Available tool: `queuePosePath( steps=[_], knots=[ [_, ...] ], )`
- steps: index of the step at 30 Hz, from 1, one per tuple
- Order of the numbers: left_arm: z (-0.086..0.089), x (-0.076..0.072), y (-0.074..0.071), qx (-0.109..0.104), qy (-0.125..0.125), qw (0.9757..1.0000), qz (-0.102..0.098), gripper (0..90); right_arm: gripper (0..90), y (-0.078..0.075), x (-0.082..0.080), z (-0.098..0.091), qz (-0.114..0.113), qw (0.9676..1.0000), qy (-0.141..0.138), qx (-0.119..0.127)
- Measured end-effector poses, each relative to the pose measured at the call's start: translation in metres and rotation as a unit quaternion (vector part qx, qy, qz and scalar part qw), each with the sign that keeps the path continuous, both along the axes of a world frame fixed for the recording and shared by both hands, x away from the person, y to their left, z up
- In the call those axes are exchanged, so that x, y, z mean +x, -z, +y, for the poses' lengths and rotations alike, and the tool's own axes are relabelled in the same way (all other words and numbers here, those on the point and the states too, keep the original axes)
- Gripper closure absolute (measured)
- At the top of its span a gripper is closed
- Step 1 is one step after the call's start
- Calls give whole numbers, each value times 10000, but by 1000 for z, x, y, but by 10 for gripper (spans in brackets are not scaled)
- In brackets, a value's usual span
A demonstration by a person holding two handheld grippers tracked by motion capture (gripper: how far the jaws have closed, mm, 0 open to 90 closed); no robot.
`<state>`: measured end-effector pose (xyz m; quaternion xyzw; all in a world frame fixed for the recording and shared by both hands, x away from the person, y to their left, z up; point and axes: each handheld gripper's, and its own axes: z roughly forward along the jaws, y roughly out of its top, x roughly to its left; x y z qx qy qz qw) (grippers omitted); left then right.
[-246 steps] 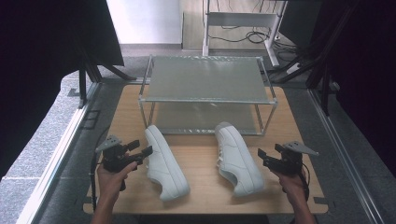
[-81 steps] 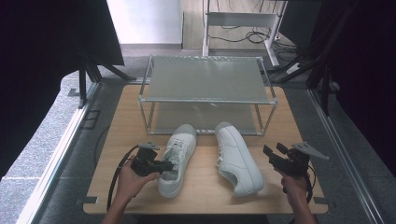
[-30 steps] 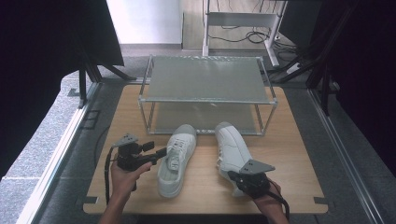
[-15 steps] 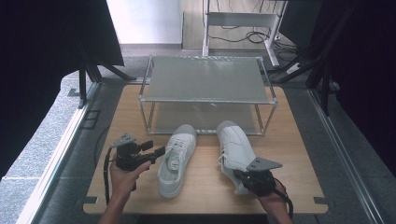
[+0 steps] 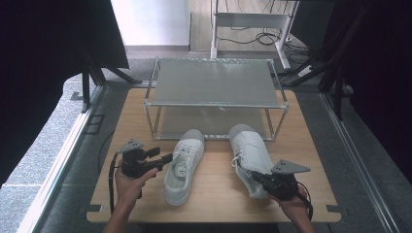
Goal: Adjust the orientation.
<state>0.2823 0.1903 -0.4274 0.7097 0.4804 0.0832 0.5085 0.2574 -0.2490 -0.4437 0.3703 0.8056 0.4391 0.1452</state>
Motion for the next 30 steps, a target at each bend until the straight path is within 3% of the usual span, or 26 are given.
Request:
queuePosePath(
  steps=[5, 7, 9, 13, 15, 16, 19, 23, 26, 30],
  knots=[
    [-1, 1, 2, 40, 54, 10000, 48, 339, 900, -3, 1, -8, -158, 9996, 153, -163],
    [-3, 2, 3, 58, 72, 9999, 79, 339, 900, -2, 4, -14, -94, 9998, 152, -120],
    [-5, 2, 4, 74, 117, 9998, 123, 339, 900, 0, 9, -26, 7, 9996, 273, 115],
    [-6, 3, 5, 92, 139, 9998, 145, 338, 900, -1, 13, -41, -202, 9985, 510, -38],
    [-6, 3, 6, 96, 132, 9997, 158, 338, 899, 3, 18, -47, -132, 9986, 502, -106],
    [-7, 3, 7, 105, 140, 9997, 191, 338, 900, 8, 20, -48, -115, 9976, 536, -412],
    [-8, 3, 8, 117, 164, 9996, 208, 337, 899, 11, 22, -58, -33, 9983, 545, -203],
    [-9, 3, 7, 131, 178, 9995, 213, 336, 898, 10, 20, -53, -146, 9975, 566, -396],
    [-7, 3, 7, 118, 155, 9996, 212, 336, 898, 5, 13, -51, -251, 9973, 629, -270],
    [-6, 4, 8, 107, 150, 9996, 227, 337, 898, -3, 1, -42, -402, 9976, 516, -209]
  ],
)
